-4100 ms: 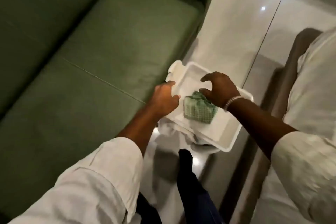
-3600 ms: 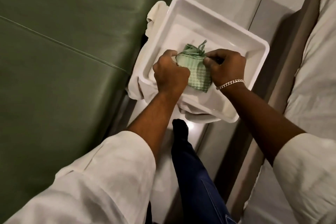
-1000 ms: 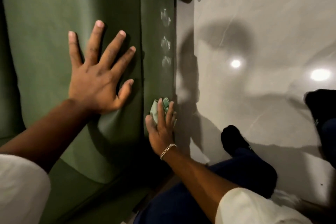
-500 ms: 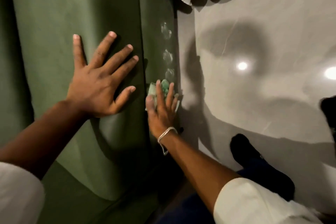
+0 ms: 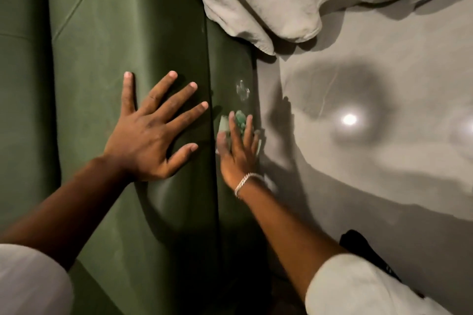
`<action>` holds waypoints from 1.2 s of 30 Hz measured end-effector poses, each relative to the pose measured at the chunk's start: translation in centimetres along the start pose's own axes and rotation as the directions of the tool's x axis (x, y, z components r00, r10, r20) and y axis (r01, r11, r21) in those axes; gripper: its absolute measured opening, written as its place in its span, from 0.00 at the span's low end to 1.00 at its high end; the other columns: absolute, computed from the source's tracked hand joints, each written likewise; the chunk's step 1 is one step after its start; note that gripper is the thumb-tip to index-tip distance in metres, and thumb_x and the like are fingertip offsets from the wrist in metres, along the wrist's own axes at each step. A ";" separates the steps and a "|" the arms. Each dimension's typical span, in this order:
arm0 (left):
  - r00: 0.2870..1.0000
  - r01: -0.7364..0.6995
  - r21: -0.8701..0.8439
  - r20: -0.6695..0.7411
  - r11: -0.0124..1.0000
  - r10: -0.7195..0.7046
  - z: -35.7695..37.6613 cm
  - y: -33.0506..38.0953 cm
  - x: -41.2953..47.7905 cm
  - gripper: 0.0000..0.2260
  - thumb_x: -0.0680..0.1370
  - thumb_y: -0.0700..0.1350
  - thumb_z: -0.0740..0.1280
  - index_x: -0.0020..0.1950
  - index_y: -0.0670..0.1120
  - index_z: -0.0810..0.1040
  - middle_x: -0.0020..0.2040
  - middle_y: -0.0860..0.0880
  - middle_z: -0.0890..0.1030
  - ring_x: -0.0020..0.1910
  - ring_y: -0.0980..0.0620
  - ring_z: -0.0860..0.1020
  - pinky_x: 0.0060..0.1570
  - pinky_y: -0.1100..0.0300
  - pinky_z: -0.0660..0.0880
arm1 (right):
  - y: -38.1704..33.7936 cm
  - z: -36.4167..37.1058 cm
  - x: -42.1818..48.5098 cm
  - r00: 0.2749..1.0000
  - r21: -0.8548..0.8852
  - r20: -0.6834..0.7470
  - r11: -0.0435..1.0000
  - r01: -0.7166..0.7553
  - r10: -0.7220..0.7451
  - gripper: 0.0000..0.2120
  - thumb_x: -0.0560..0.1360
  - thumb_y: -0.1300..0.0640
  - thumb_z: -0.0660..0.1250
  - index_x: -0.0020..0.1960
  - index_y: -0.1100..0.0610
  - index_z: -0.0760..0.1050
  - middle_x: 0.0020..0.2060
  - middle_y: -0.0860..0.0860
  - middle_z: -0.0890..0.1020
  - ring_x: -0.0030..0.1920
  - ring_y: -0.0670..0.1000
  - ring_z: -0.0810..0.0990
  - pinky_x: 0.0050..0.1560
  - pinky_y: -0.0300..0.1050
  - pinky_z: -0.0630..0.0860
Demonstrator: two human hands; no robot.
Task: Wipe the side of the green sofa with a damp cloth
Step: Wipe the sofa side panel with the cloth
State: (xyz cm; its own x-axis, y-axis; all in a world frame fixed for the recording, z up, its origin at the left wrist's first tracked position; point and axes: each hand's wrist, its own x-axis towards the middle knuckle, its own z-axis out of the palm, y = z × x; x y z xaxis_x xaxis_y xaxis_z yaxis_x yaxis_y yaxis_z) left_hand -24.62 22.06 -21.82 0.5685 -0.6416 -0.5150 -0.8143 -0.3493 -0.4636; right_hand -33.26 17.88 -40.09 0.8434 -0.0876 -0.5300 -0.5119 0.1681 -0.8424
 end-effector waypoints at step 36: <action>0.970 0.239 0.000 -0.052 0.971 -0.239 0.5 0.3 4.5 0.28 0.75 0.65 0.54 0.70 0.54 0.75 0.80 0.50 0.63 0.82 0.40 0.49 0.69 0.22 0.49 | 3.8 -0.7 3.2 0.965 -0.068 -0.048 0.965 0.255 -0.258 0.25 0.78 0.41 0.44 0.75 0.36 0.49 0.80 0.48 0.44 0.79 0.58 0.45 0.77 0.60 0.47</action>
State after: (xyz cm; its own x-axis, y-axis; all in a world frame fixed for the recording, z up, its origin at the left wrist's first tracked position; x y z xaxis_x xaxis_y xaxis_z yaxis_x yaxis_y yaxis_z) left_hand -22.28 19.43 -24.66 0.7395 -0.5743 -0.3511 -0.6548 -0.4927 -0.5732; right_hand -32.64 17.57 -45.02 0.9382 -0.1753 -0.2985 -0.2900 0.0732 -0.9542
